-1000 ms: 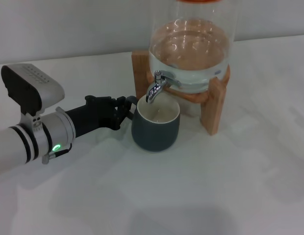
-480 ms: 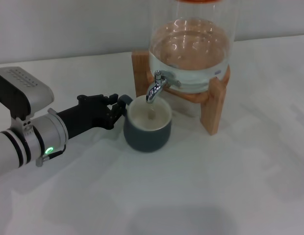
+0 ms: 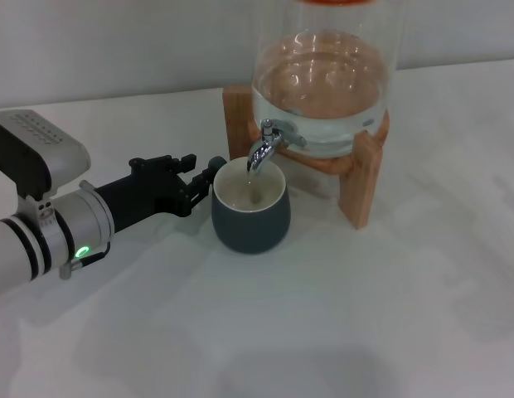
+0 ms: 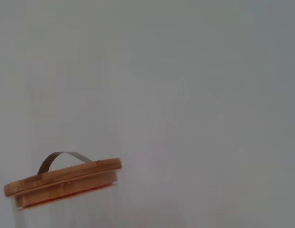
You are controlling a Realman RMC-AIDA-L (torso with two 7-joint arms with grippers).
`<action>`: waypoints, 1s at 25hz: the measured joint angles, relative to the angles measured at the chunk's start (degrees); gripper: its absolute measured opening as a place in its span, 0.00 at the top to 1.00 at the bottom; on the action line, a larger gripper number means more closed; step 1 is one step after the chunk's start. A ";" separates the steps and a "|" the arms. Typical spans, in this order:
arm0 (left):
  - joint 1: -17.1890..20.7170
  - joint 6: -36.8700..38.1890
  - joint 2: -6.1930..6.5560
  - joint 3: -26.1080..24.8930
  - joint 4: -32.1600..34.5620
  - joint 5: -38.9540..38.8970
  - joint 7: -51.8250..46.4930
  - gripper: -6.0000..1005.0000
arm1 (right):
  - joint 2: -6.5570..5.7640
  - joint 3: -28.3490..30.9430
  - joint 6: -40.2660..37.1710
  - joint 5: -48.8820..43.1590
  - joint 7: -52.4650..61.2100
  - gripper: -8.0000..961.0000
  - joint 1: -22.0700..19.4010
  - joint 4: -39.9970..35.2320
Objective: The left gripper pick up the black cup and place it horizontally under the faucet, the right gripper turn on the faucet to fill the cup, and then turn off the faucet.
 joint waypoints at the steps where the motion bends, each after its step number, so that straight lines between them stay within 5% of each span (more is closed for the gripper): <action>1: 0.00 0.00 0.00 0.00 0.00 0.00 0.00 0.64 | 0.00 0.20 -0.01 0.00 0.00 0.28 0.00 0.00; 8: 1.43 -0.59 0.00 0.01 0.70 0.00 -0.13 0.64 | -0.19 1.41 0.12 -0.12 0.27 0.28 -0.37 0.49; 17: 15.59 -0.70 0.57 -0.45 15.58 0.14 -1.59 0.63 | -0.20 2.05 0.34 -0.22 0.43 0.28 -0.44 0.62; 25: 23.16 -1.73 0.54 -2.29 22.70 -4.49 -1.56 0.59 | -0.18 2.05 0.37 -0.27 0.45 0.28 -0.31 0.62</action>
